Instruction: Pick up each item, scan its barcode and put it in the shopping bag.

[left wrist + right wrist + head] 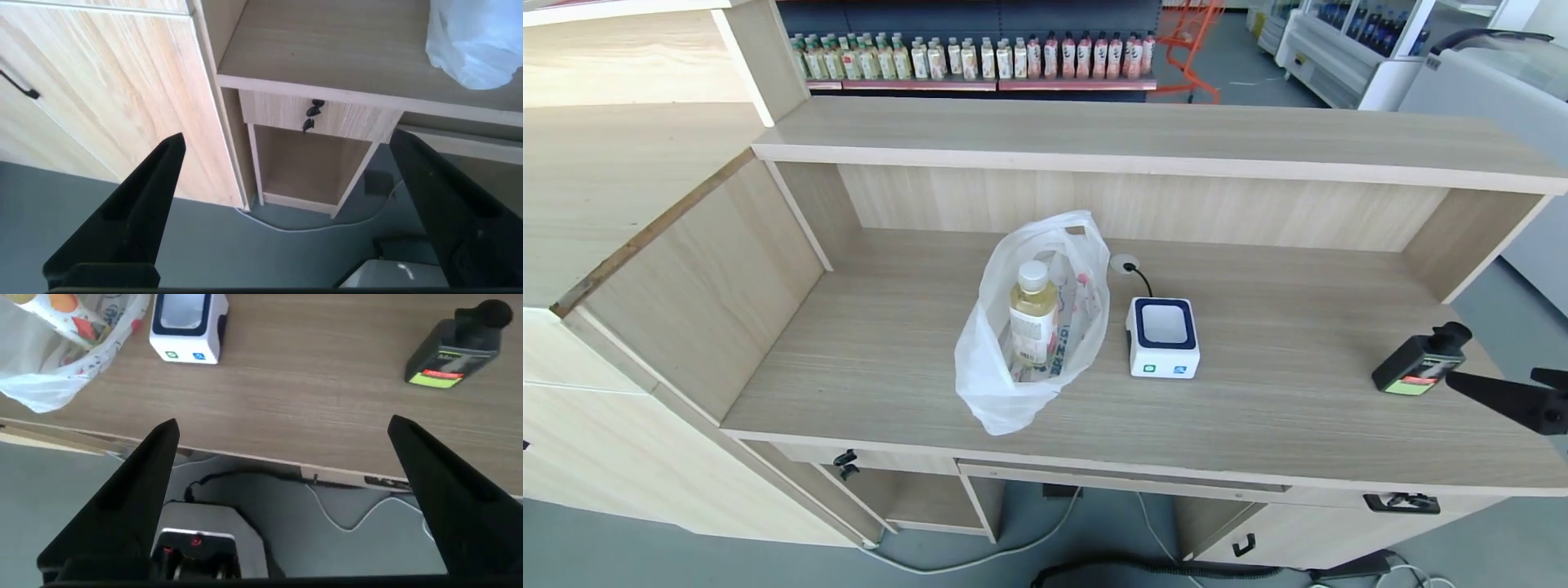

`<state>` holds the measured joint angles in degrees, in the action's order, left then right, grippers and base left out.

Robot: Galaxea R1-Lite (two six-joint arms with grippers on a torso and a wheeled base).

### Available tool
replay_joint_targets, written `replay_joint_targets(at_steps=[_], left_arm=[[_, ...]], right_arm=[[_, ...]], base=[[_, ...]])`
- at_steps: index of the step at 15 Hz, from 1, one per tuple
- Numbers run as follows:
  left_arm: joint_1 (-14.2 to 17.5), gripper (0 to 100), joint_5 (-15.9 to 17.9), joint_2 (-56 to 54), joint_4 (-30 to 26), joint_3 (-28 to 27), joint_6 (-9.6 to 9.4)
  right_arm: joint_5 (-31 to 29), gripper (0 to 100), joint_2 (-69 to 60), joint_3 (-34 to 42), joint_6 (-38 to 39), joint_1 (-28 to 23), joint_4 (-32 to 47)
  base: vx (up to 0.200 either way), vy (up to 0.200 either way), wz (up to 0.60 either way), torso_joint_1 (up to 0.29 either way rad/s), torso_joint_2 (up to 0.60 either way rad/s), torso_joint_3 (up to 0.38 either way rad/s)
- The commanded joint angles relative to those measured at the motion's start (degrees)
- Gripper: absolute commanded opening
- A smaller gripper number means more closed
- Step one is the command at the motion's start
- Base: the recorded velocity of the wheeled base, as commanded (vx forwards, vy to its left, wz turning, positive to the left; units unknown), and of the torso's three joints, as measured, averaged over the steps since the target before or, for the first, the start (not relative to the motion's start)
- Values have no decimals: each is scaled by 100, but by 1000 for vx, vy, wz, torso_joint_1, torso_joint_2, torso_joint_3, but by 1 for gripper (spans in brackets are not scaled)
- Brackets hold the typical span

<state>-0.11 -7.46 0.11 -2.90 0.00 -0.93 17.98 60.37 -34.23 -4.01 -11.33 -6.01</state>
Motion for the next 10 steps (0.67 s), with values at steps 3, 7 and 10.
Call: replay_joint_targets(at_steps=[3,7,10], left_arm=[[2,100,-1,-2,0,0,14],[2,100,-1,7,0,0,-4],[2,100,-1,7,0,0,-4]], right_arm=[[-620,100,740,-5,-654,-450,91],[-1253,100,1293,-207,-1234,-573,47],[-1455,100,1548,-339,-1638,-573,47]], base=[[0,-200,0,-4,-1,1],[0,-200,0,1,-4,2],[0,-200,0,-1,1,2]])
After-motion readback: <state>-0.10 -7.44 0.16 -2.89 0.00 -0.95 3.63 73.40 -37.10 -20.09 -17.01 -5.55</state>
